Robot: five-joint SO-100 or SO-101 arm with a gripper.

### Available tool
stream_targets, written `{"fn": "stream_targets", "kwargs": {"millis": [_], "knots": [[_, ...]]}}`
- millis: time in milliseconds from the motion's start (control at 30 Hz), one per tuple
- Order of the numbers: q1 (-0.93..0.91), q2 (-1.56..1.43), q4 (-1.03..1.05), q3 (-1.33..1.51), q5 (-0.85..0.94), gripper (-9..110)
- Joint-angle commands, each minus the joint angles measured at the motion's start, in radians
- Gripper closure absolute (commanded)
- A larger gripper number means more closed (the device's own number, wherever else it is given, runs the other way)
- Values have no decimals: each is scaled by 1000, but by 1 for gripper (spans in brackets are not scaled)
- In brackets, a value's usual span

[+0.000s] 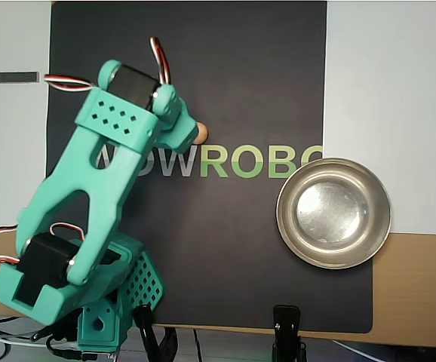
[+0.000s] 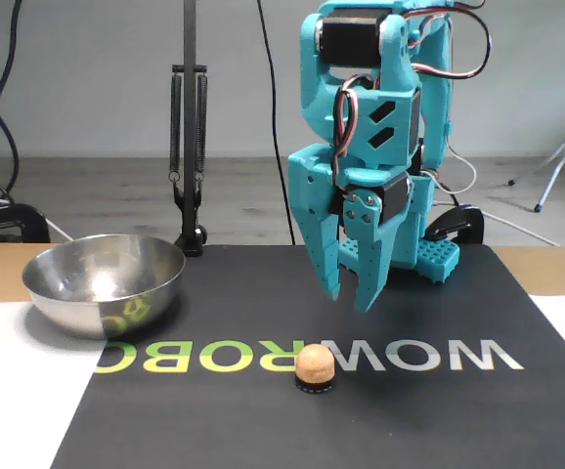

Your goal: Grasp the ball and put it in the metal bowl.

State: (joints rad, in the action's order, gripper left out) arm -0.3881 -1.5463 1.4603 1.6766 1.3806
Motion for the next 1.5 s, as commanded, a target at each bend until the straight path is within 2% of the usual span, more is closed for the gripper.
{"fn": "stream_targets", "kwargs": {"millis": [0,100,1467], "knots": [[2,-6,-5,-26,8,60],[2,-6,-5,-25,8,52],[-106,46,-61,-37,34,52]]}}
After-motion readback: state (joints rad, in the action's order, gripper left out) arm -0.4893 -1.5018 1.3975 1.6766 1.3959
